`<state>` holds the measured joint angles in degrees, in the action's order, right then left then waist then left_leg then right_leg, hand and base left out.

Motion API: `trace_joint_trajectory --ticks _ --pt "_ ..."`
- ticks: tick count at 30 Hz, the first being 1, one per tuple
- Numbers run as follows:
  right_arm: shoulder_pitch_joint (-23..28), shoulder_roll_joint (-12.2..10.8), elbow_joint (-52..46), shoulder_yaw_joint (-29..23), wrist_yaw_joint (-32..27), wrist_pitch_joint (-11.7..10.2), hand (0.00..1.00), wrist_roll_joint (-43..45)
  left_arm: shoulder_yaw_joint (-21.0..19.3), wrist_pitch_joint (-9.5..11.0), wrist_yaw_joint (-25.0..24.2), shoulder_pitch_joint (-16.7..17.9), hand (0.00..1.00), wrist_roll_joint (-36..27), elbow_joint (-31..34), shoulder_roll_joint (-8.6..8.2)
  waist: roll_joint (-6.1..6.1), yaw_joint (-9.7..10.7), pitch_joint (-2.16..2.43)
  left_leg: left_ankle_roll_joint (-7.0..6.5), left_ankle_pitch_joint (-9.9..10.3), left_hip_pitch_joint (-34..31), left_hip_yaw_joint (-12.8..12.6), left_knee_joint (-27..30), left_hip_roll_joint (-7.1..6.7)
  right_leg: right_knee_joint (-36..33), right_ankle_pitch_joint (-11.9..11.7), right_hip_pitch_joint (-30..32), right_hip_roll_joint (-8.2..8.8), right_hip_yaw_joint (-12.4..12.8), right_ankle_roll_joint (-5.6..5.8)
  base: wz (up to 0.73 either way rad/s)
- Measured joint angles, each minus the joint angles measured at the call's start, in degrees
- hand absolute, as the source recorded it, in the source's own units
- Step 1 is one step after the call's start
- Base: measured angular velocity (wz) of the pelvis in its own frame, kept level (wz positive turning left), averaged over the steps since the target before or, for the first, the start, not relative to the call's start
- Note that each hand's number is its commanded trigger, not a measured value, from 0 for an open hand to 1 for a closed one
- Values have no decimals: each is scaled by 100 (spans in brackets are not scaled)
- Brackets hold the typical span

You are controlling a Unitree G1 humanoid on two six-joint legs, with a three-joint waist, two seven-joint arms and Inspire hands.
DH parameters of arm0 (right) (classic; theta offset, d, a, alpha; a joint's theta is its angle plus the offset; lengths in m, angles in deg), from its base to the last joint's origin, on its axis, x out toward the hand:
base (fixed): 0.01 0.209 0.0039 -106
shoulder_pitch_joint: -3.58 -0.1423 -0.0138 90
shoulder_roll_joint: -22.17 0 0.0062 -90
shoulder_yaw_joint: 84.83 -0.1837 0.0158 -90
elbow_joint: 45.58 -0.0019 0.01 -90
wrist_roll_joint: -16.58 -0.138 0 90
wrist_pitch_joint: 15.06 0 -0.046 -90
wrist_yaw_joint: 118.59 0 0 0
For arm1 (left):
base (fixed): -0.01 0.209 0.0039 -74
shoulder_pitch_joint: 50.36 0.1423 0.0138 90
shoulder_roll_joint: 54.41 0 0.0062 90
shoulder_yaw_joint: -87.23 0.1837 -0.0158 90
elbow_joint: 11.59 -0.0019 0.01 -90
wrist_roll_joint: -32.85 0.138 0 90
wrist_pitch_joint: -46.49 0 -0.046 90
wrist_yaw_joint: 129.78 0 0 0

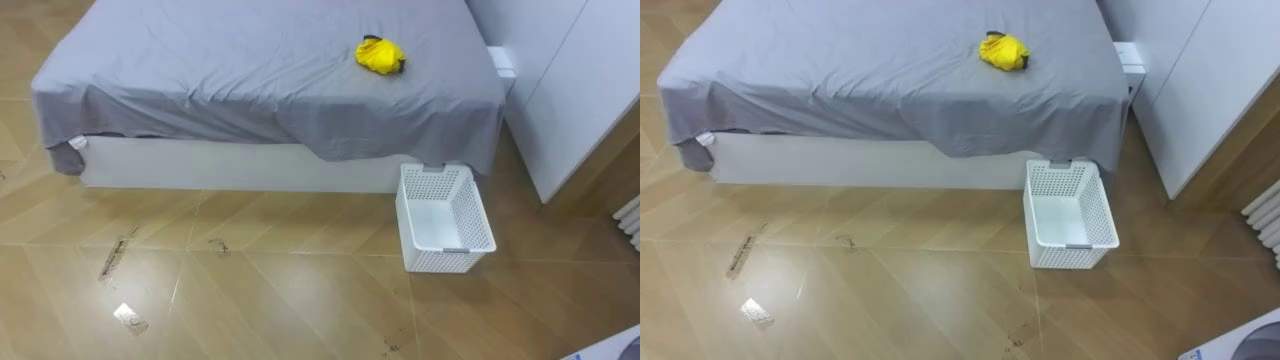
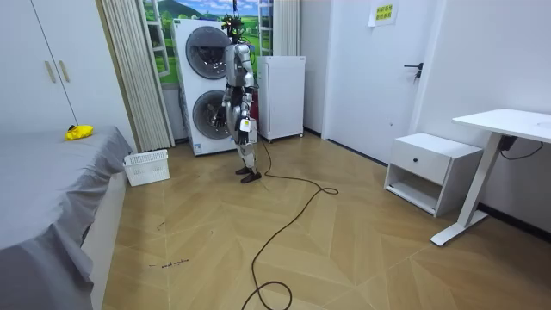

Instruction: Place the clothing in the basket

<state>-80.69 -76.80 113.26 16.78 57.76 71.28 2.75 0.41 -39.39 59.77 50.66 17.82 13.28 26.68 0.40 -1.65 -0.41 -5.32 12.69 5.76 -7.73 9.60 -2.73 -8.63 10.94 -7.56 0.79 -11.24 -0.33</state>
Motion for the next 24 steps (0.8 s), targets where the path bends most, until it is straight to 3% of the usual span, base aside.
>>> trace_joint_trajectory --ticks 5,19,21,24 --pt "-14 -1 3 -6 18 0 0 20 -3 -4 7 -24 0 237 3 -1 -19 6 -11 0 0 -9 -3 -5 0 1 0 20 -20 24 0 0" --pt "-14 -7 12 -188 325 -1 0 43 19 3 -58 -28 0 178 7 0 -16 42 -12 -2 4 -18 -16 -29 9 -1 2 87 1 8 -2 0" --pt "-15 -7 20 -195 400 -2 0 30 -76 3 -95 -26 0 186 7 -10 -22 0 -9 6 59 -60 -27 83 37 -18 9 103 -25 -14 -13 -2" --pt "-31 -9 26 -200 497 4 0 28 -205 1 -130 -24 0 75 -4 -14 -26 -36 -3 72 328 -334 -117 663 164 -144 109 193 -124 -39 -90 -15"
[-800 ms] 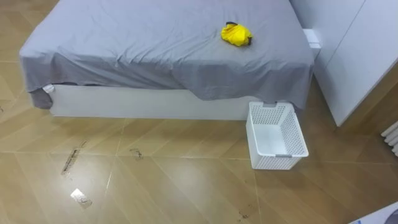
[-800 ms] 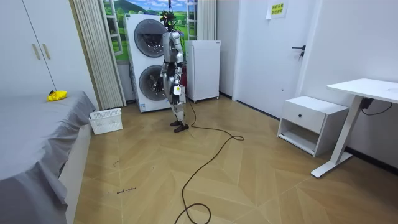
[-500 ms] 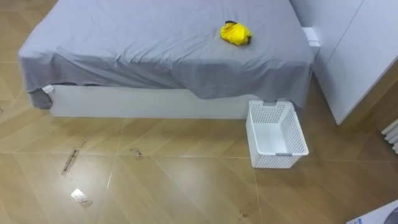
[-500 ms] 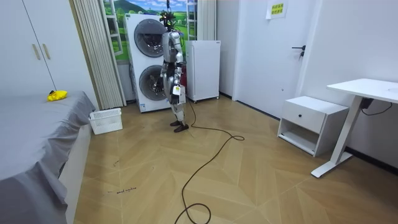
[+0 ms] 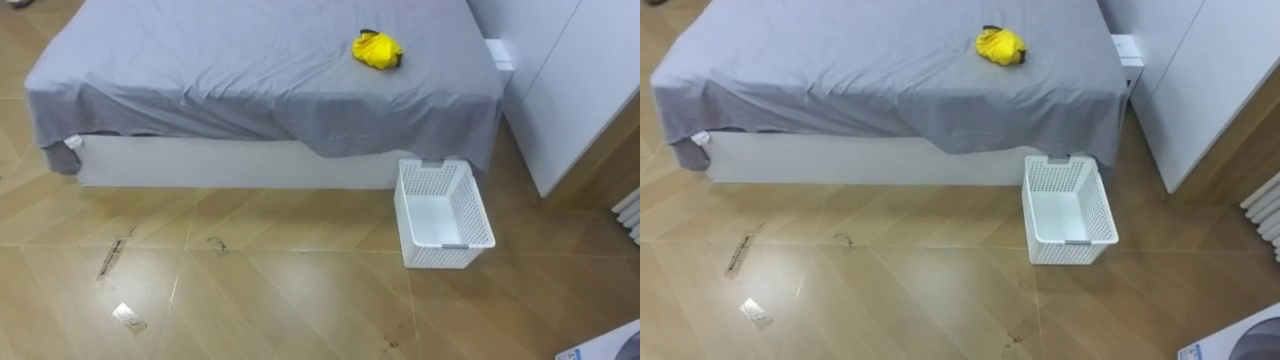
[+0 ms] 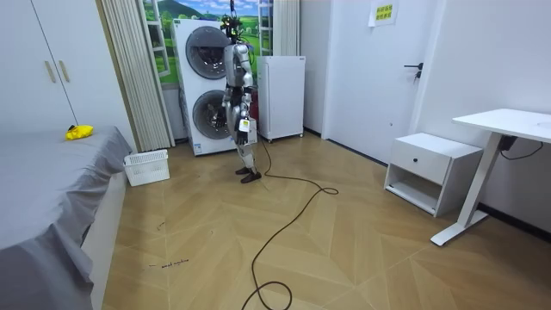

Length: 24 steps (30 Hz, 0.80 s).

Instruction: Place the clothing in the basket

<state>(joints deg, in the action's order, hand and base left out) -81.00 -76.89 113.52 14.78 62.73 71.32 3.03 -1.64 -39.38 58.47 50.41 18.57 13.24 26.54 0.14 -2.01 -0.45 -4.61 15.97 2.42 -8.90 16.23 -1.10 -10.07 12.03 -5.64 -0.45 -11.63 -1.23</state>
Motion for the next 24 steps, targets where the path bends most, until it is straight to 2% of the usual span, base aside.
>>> trace_joint_trajectory --ticks 2,3,4,5,6,7,9,10,11,12,13,14,15,16,17,18,19,20,21,22,23,24 --pt "-9 -5 20 -11 47 -12 0 7 -222 -6 6 44 0 -132 -89 3 36 -20 2 132 98 -349 -93 811 101 -191 125 79 4 4 -69 -7" --pt "-18 -5 48 -34 61 -15 0 9 -240 -7 4 53 0 -139 -97 6 33 -13 3 144 104 -500 -150 1145 152 -207 178 80 -1 13 -132 3" --pt "-26 -9 102 -99 75 -17 0 -7 -298 -4 3 67 0 -197 -103 9 22 -3 -4 215 57 -847 -213 1897 259 -270 248 71 8 60 -181 6" --pt "-13 -14 142 -130 77 -13 0 -106 -314 9 6 94 0 -250 -118 19 76 0 -34 383 -111 -1276 -105 2644 295 -356 307 4 33 92 -196 4" --pt "-10 -8 153 -133 69 -9 0 -178 -314 18 6 111 0 -314 -119 13 78 -13 -34 384 -113 -1430 10 2735 289 -402 355 -12 47 118 -190 0" --pt "7 -6 153 -143 46 -4 0 -262 -284 20 10 193 0 -320 -117 11 66 -1 -38 350 -93 -1734 100 2433 276 -459 466 -18 59 143 -137 0" --pt "12 4 152 -183 31 21 0 -340 -232 20 25 310 0 -303 -121 10 54 -24 -36 517 -291 -2193 182 1455 267 -487 555 -2 74 156 -101 -6" --pt "15 21 145 -186 28 60 0 -411 -204 20 59 390 0 -297 -124 4 43 -53 -29 554 -591 -2384 272 643 285 -496 626 -21 83 155 -81 -29" --pt "32 20 146 -181 13 102 0 -406 -200 20 118 474 0 -292 -133 -18 40 -147 -21 547 -922 -2501 292 160 338 -523 720 -61 131 181 -51 -41" --pt "27 27 146 -175 8 133 0 -396 -201 17 138 524 0 -289 -135 -43 45 -187 -24 538 -1094 -2533 298 45 371 -544 775 -95 182 193 -28 -52" --pt "33 36 146 -174 8 155 0 -392 -206 1 153 611 0 -262 -140 -102 66 -187 -17 511 -1418 -2528 268 50 347 -560 876 -186 313 189 45 -40" --pt "34 49 144 -188 1 187 0 -346 -207 -1 121 625 0 -225 -140 -149 93 -158 -10 373 -1682 -2573 236 195 243 -561 1008 -239 446 213 155 -27" --pt "34 48 149 -205 -7 200 0 -312 -207 -1 94 608 0 -225 -138 -156 116 -150 -10 302 -1737 -2614 223 310 181 -558 1075 -271 509 224 204 -13" --pt "34 29 155 -220 -36 219 0 -253 -221 3 66 545 0 -249 -139 -137 214 -133 35 71 -1637 -2625 94 568 22 -558 1208 -344 698 255 354 -12" --pt "33 10 143 -266 -33 216 0 -190 -279 24 62 500 0 -310 -140 -118 365 -149 29 -13 -1361 -2643 -53 817 -159 -543 1271 -426 883 324 501 -12" --pt "38 13 143 -313 -39 192 0 -188 -288 51 63 454 0 -323 -133 -119 391 -146 21 -41 -1204 -2663 -88 972 -230 -557 1287 -489 969 363 542 -4" --pt "41 28 140 -392 -95 135 0 -188 -287 129 57 341 0 -410 -130 -136 377 -137 16 -139 -888 -2664 -174 1261 -286 -802 1288 -520 1088 358 552 0" --pt "40 13 135 -469 -162 93 0 -191 -286 191 59 230 0 -443 -105 -124 371 -133 11 -191 -676 -2545 -200 1388 -366 -1462 1258 -366 1232 350 572 5" --pt "47 6 118 -472 -187 85 0 -187 -288 250 64 179 0 -499 -108 -107 383 -128 13 -222 -586 -2446 -222 1383 -417 -1911 1176 -244 1313 359 592 6" --pt "57 10 57 -483 -228 72 0 -187 -289 342 89 61 0 -575 -109 -94 378 -125 10 -275 -428 -2231 -227 1347 -481 -2785 778 58 1442 405 607 11" --pt "73 2 -33 -529 -317 45 0 -188 -283 432 126 -38 0 -635 -103 -97 314 -128 8 -316 -299 -1936 -207 1234 -501 -3530 89 328 1484 460 539 10" --pt "79 -6 -69 -531 -362 22 0 -189 -271 480 133 -64 0 -636 -104 -94 287 -129 15 -332 -260 -1755 -161 1112 -533 -3846 -341 443 1500 487 475 12"
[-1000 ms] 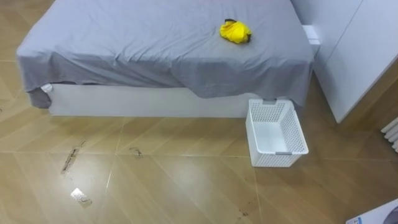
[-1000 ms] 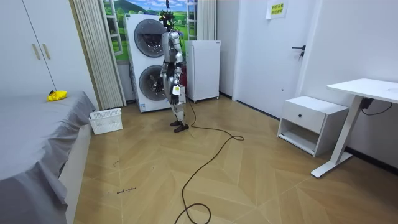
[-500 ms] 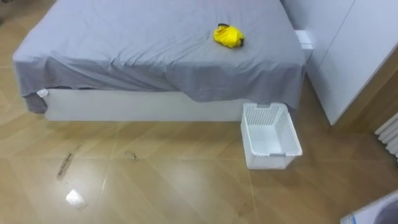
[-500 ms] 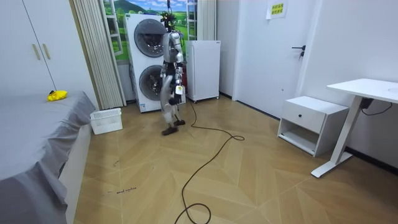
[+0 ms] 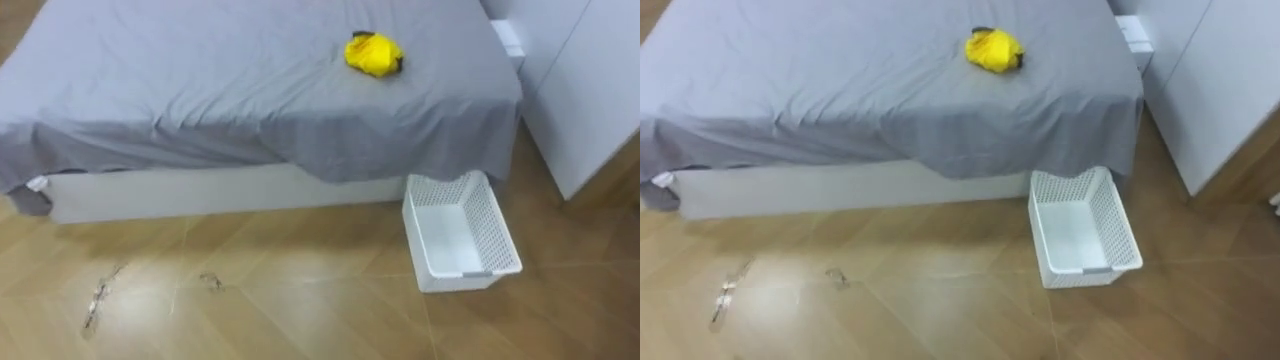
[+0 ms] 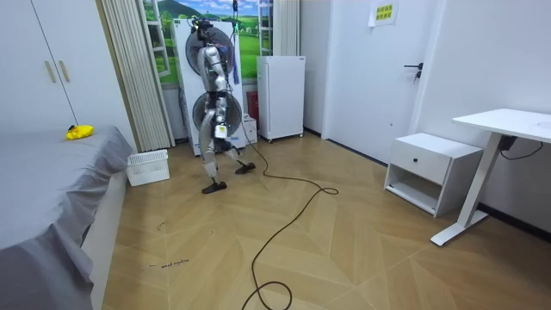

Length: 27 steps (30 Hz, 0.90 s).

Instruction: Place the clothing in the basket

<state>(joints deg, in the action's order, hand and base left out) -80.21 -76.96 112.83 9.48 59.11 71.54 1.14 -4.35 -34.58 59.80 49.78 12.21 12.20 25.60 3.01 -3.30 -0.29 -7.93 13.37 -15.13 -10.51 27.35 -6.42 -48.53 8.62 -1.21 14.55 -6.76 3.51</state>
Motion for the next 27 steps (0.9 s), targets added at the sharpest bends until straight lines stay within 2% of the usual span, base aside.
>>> trace_joint_trajectory --ticks 1,2,3,4,5,6,7,8,9,10,11,12,13,14,15,16,17,18,19,20,21,22,23,24,25,26,27 --pt "48 0 -148 -8 -46 -37 0 0 17 40 12 -41 0 73 65 4 -84 5 14 -21 64 359 170 -261 -55 -493 -238 250 -41 21 -116 18" --pt "63 3 -348 -9 -69 -67 0 -17 10 63 21 -53 0 169 196 -5 -127 12 -22 -22 76 675 329 -511 -44 -806 159 609 -275 -26 -214 24" --pt "63 4 -441 -12 -77 -73 0 -37 14 95 20 -70 0 205 222 -10 -217 35 -14 -21 77 799 437 -617 -37 -836 373 821 -395 -87 -301 44" --pt "60 7 -659 -13 -119 -77 0 -48 74 109 1 -162 0 272 239 -5 -233 90 -3 -32 97 997 685 -768 -18 -667 712 1275 -647 -239 -386 64" --pt "43 3 -876 -15 -190 -78 0 -46 141 96 -24 -222 0 278 304 -4 -281 133 -26 -24 154 1161 860 -873 24 -196 884 1700 -890 -333 -450 68" --pt "31 3 -958 -45 -221 -83 0 -44 206 91 -31 -223 0 283 345 -6 -283 144 -34 -18 191 1256 935 -927 41 151 901 1881 -990 -347 -462 60" --pt "-12 7 -1052 -81 -316 -99 0 -41 396 85 -58 -241 0 282 354 -10 -314 142 -48 9 278 1502 1070 -1033 101 996 843 2143 -1148 -382 -467 46" --pt "-92 0 -1063 -120 -420 -130 0 6 546 43 -104 -206 0 279 364 -9 -348 128 -58 52 392 1754 1143 -1162 181 1963 597 2273 -1227 -490 -466 37" --pt "-122 -1 -1079 -123 -468 -164 0 20 600 23 -133 -160 0 276 365 -5 -361 122 -56 74 453 1907 1177 -1224 216 2419 354 2310 -1271 -491 -460 36" --pt "-142 3 -1118 -136 -543 -268 0 38 636 -12 -157 -61 0 272 355 -27 -440 138 -79 119 587 2230 1319 -1323 343 3076 -152 2322 -1344 -528 -452 40" --pt "-139 -1 -1142 -135 -643 -382 0 31 660 -15 -153 25 0 265 359 -16 -477 132 -61 190 735 2479 1397 -1403 459 3523 -589 2289 -1356 -672 -513 44" --pt "-152 0 -1177 -142 -689 -419 0 39 685 -16 -149 47 0 272 356 3 -481 135 -56 231 815 2566 1419 -1400 511 3631 -801 2303 -1362 -728 -590 32" --pt "-207 -7 -1324 -175 -715 -438 0 101 682 -15 -153 104 0 272 345 53 -470 106 -33 366 936 2648 1435 -1384 609 3523 -1165 2330 -1408 -766 -833 19" --pt "-289 2 -1449 -218 -735 -493 0 215 681 -30 -165 224 0 269 311 81 -546 105 0 570 1041 2711 1393 -1286 768 3237 -1233 2342 -1496 -840 -906 17" --pt "-292 15 -1561 -252 -767 -509 0 267 678 -38 -177 272 0 271 309 80 -659 107 -2 681 1096 2749 1360 -1239 855 3057 -1166 2335 -1566 -923 -999 7" --pt "-294 24 -1812 -322 -827 -534 0 333 610 -35 -214 364 0 285 329 87 -801 84 -7 868 1121 2856 1246 -1147 1059 2614 -901 2343 -1662 -1082 -1059 -5" --pt "-308 11 -2053 -339 -881 -533 0 438 465 -37 -241 408 0 294 318 95 -852 28 -10 1093 1017 2981 1134 -1057 1167 2212 -596 2356 -1699 -1123 -1128 -9" --pt "-310 11 -2165 -337 -880 -528 0 460 397 -37 -241 416 0 297 318 103 -850 13 -8 1234 931 2999 1112 -958 1184 2052 -451 2349 -1692 -1137 -1160 -7" --pt "-309 14 -2406 -332 -877 -528 0 456 325 -34 -240 428 0 292 318 112 -832 -18 -9 1384 697 2967 1061 -610 1193 1844 -229 2281 -1680 -1155 -1215 -12" --pt "-353 10 -2596 -306 -875 -527 0 467 250 -34 -242 481 0 350 323 113 -826 -23 -9 1432 375 2880 993 -146 1186 1893 -85 2072 -1709 -1153 -1248 -20" --pt "-372 16 -2685 -284 -881 -533 0 475 216 -34 -244 502 0 361 330 109 -820 -21 -9 1417 168 2804 939 124 1180 2008 -27 1937 -1732 -1131 -1235 -30" --pt "-450 32 -2751 -236 -895 -536 0 541 183 -34 -243 522 0 348 340 114 -793 6 -5 1409 -273 2613 907 633 1179 2305 41 1647 -1784 -1079 -1185 -11" --pt "-535 31 -2742 -214 -954 -533 0 625 206 -35 -237 509 0 311 393 128 -744 119 -29 1384 -305 2344 908 1126 1241 2554 87 1441 -1788 -1052 -1161 7" --pt "-568 24 -2741 -208 -983 -530 0 641 225 -35 -235 506 0 279 444 135 -712 166 -51 1307 -236 2191 874 1316 1286 2641 109 1330 -1776 -1050 -1147 38" --pt "-556 24 -2749 -204 -1074 -522 0 635 286 -29 -235 452 0 260 468 136 -623 216 -89 1229 -47 1898 864 1465 1271 2820 145 1097 -1752 -977 -1113 33" --pt "-542 23 -2748 -216 -1152 -514 0 627 339 -38 -244 422 0 263 501 133 -528 213 -102 1192 206 1596 791 1443 1266 2976 156 944 -1755 -838 -1088 21" --pt "-547 25 -2758 -219 -1194 -514 0 632 369 -44 -244 414 0 254 524 137 -475 199 -92 1172 338 1399 745 1408 1261 3019 165 905 -1756 -731 -1072 -6"
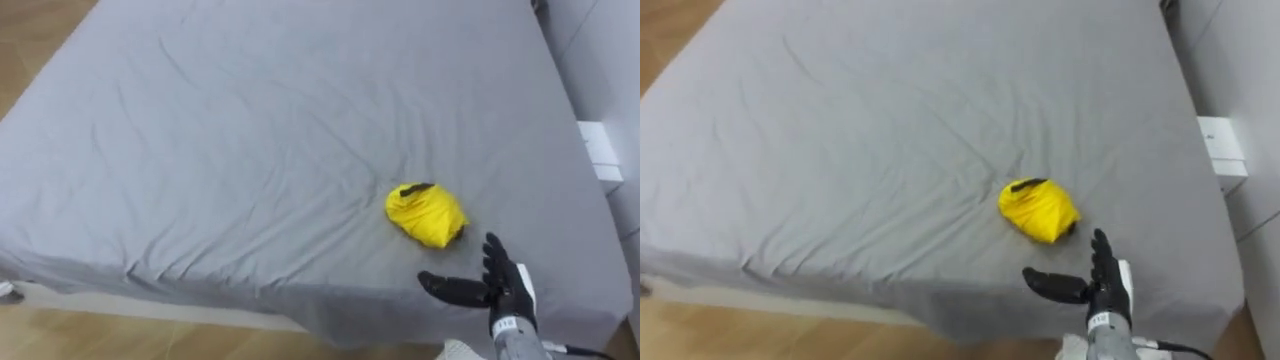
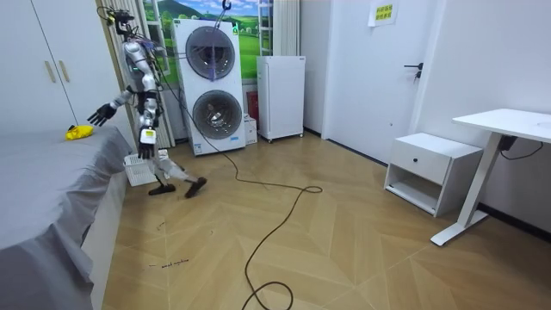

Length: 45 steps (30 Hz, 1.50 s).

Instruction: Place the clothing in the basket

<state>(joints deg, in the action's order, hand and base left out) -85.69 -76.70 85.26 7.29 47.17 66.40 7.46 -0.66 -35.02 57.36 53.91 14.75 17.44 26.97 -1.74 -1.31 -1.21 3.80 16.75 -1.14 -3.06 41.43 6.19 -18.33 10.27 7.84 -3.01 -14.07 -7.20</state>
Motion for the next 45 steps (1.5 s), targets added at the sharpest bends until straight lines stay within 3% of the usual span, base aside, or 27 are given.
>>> trace_joint_trajectory --ticks 1,3,4,5,6,7,9,12,15,20,23,30,35,40,41,42,45 --pt "9 12 -100 -5 -111 1 0 13 -22 4 10 3 0 -66 80 26 45 -77 27 -21 199 -376 -22 -114 -1 82 -1 -69 -1 89 16 -32" --pt "0 23 -236 -2 -228 -1 0 33 -25 7 15 52 0 -121 152 41 85 -227 44 -19 301 -815 -23 -650 0 138 -1 -150 1 315 71 -55" --pt "-17 21 -312 -1 -305 0 0 41 -23 9 16 72 0 -119 155 29 94 -276 54 21 225 -1048 -10 -1171 5 145 12 -186 17 458 139 -67" --pt "-29 7 -373 2 -403 -2 0 92 -31 18 22 95 0 -122 139 16 85 -362 59 -160 -270 -1162 -44 -1518 21 85 69 -163 57 577 244 -69" --pt "-18 2 -394 20 -441 1 0 128 -53 19 28 142 0 -123 119 4 72 -397 88 -159 -307 -1092 -57 -1625 -27 50 88 -148 98 623 305 -54" --pt "-12 5 -487 57 -493 1 0 251 -83 19 47 223 0 -119 108 -7 119 -379 155 -243 -358 -925 -89 -1900 -165 100 80 -202 166 620 373 -31" --pt "-17 33 -630 58 -641 -22 0 284 -74 18 32 229 0 -116 79 -13 156 -351 166 -330 -481 -751 -145 -2207 -303 188 49 -286 281 608 439 -16" --pt "-69 79 -593 48 -844 -31 0 372 -88 16 -114 195 0 -86 56 9 168 -345 157 -394 -605 -621 -154 -2491 -470 300 16 -323 370 593 501 1" --pt "-98 143 -583 43 -973 -31 0 568 -85 -19 -190 148 0 -46 4 27 153 -331 92 -426 -659 -608 -155 -2660 -525 400 10 -316 428 513 529 7" --pt "-353 153 -508 131 -1117 -28 0 709 -66 -355 -253 -62 0 -19 -142 66 149 -342 18 -436 -711 -684 -135 -2803 -566 541 -3 -247 463 426 555 4" --pt "-573 140 -245 296 -1116 -20 0 759 -60 -376 -270 -193 0 -12 -141 66 150 -363 20 -438 -713 -827 -92 -2790 -577 565 -8 -137 467 378 562 5" --pt "-490 10 110 723 -1055 19 0 992 -78 -460 -234 -388 0 23 -290 56 164 -372 28 -440 -716 -947 -28 -2806 -592 576 -9 -36 481 236 564 5" --pt "-269 -8 151 791 -918 112 0 1470 -78 -492 -127 -371 0 16 -275 61 221 -356 81 -442 -717 -1035 19 -2795 -600 582 -9 7 492 112 564 4" --pt "-281 -16 322 874 -821 91 0 1647 -68 -490 -91 -388 0 -26 -275 62 232 -324 93 -440 -730 -1070 64 -2758 -600 580 -10 -5 499 39 563 6" --pt "-305 -17 474 904 -817 94 59 1638 -46 -488 -66 -388 0 -37 -288 60 232 -334 98 -438 -731 -1073 82 -2746 -600 580 -10 -17 500 6 563 12" --pt "-314 -19 545 905 -818 82 100 1624 -15 -483 -41 -388 0 -41 -308 61 230 -335 98 -437 -732 -1077 92 -2736 -599 580 -10 -23 500 -13 562 11" --pt "-391 15 894 898 -837 -23 100 1565 70 -483 18 -389 0 -44 -319 63 211 -327 97 -437 -732 -1129 151 -2668 -601 585 -15 -27 500 -82 555 11"
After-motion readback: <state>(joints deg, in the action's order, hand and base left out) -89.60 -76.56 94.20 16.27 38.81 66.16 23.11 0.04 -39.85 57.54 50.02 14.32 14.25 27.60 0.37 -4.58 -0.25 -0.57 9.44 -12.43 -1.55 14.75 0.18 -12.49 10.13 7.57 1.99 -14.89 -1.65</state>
